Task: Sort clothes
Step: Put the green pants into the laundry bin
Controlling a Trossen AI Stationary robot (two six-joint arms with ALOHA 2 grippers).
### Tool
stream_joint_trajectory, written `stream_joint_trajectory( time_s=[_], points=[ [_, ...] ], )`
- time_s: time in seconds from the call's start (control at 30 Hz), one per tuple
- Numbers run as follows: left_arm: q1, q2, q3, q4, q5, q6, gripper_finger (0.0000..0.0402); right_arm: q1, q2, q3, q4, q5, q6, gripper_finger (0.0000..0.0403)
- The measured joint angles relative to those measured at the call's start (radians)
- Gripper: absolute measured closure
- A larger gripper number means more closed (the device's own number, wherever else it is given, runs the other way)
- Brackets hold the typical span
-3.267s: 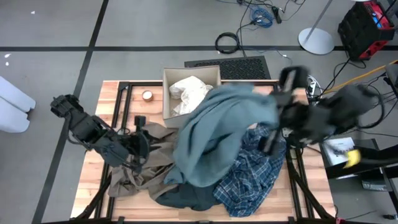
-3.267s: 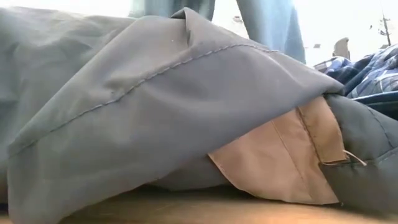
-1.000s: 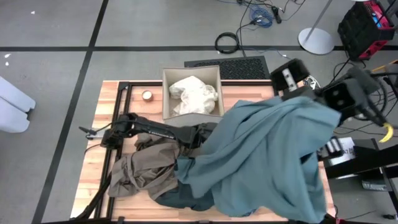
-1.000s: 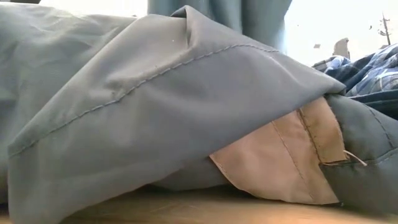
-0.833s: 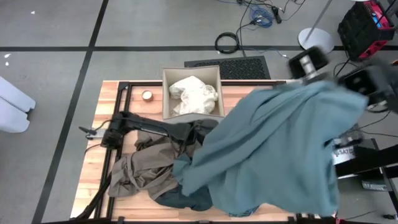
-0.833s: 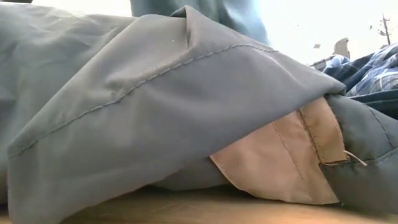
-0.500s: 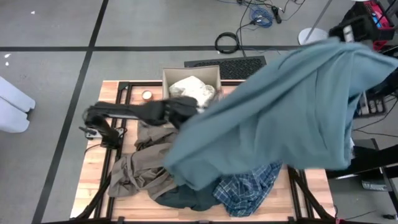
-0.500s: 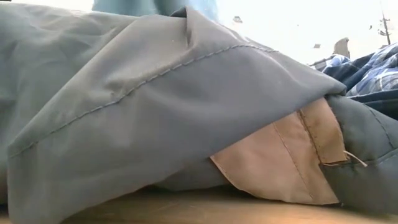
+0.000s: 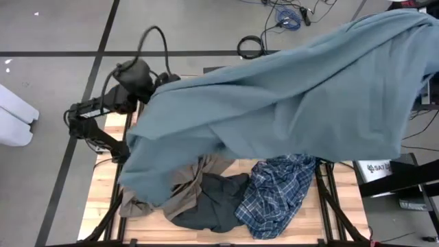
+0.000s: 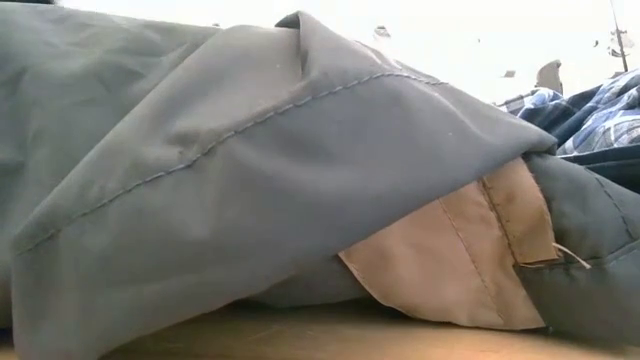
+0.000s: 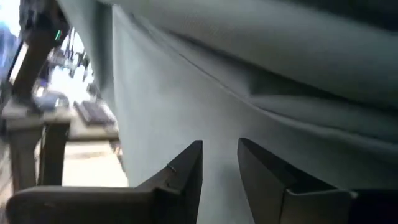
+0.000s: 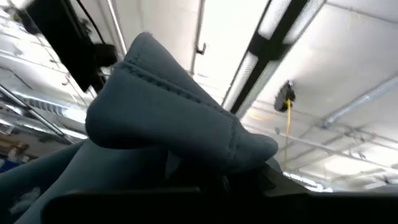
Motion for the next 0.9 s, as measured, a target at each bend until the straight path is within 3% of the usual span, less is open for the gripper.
stream_joint_trajectory(
  time_s=[0.33, 0.7, 0.9],
  points=[
    [-0.014, 0.218, -0.054, -0.246, -0.002, 0.162, 0.0304, 0.0, -0.021, 0.0, -0.311, 0.221, 0.143, 0.038],
    [-0.095, 0.519, -0.051, -0.25, 0.012, 0.248, 0.0304, 0.0, -0.027, -0.002, -0.442, 0.224, 0.275, 0.038],
    [-0.089, 0.546, -0.05, -0.36, -0.019, 0.25, 0.0286, 0.0, -0.034, -0.003, -0.492, 0.224, 0.312, 0.038]
  ],
)
